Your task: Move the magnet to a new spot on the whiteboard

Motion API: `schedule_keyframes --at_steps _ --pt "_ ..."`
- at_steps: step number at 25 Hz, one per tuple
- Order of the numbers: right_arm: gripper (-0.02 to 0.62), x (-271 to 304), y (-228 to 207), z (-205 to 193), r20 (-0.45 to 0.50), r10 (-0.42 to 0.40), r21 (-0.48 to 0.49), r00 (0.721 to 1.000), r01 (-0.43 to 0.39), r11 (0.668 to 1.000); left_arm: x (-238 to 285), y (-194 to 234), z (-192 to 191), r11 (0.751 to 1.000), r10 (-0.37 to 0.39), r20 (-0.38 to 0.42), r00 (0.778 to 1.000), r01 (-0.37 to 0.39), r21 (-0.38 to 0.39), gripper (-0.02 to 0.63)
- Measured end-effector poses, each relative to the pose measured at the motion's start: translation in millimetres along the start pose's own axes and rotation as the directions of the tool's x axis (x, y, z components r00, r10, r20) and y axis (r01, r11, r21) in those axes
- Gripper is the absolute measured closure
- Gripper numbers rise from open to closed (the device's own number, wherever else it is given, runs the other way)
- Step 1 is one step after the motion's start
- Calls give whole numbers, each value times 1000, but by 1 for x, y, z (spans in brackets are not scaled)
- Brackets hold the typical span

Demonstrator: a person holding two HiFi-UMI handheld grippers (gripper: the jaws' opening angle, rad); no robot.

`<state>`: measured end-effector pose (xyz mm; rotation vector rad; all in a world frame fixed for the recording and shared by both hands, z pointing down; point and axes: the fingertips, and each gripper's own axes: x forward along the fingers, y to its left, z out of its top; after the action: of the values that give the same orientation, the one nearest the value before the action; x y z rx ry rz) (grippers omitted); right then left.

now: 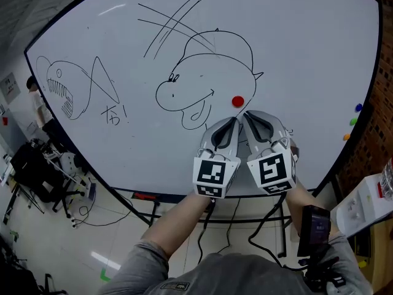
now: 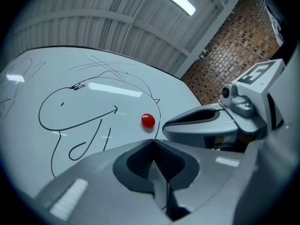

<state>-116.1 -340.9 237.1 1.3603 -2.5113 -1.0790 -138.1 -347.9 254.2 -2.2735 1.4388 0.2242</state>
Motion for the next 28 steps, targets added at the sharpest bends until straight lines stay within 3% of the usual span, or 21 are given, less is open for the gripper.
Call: schedule_keyframes --at_steps 4,9,19,28 --pt "490 8 0 9 6 -14 -40 1000 14 999 -3 8 7 1000 11 22 1000 -12 9 604" --pt "432 19 -3 21 19 -31 -78 999 32 996 -7 13 11 1000 11 33 999 -11 16 604" --pt "468 24 -10 21 -19 -69 -138 997 66 988 -11 17 7 1000 7 24 1000 -7 8 604" --pt "468 -9 -64 0 -57 -140 -100 989 134 986 9 -27 12 997 -70 39 997 71 -6 604"
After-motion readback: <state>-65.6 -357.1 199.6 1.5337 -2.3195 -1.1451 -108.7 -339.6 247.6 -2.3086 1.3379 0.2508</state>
